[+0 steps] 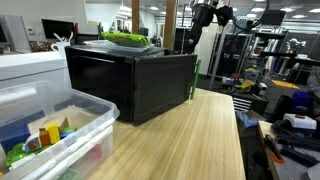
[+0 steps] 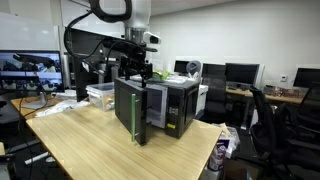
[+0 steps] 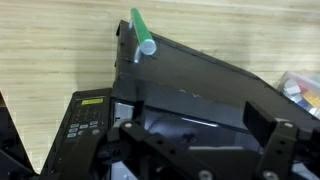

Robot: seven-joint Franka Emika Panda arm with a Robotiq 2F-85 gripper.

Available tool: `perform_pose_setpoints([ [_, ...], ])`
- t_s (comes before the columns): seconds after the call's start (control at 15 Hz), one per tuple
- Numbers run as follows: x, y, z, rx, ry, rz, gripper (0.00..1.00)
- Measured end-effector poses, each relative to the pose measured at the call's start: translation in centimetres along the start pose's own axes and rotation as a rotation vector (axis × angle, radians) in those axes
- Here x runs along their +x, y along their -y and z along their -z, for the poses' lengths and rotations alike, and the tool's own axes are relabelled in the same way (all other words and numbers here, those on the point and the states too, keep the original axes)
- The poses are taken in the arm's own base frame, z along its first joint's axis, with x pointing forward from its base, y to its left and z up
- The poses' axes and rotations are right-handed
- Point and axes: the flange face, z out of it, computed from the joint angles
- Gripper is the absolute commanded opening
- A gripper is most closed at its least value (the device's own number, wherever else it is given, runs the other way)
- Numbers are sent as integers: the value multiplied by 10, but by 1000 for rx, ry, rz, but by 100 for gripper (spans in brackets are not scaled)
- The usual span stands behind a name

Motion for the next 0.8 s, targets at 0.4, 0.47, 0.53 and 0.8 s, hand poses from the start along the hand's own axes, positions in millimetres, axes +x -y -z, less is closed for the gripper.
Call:
perform_pose_setpoints([
  [0.4,29,-25,-31,17,-161,-140,100],
  [0.47,33,-27,-32,21,-175,-150,100],
  [0.53,35,-27,-32,24,-183,-156,100],
  [0.8,41,-19,-20,28,-205,-143,100],
])
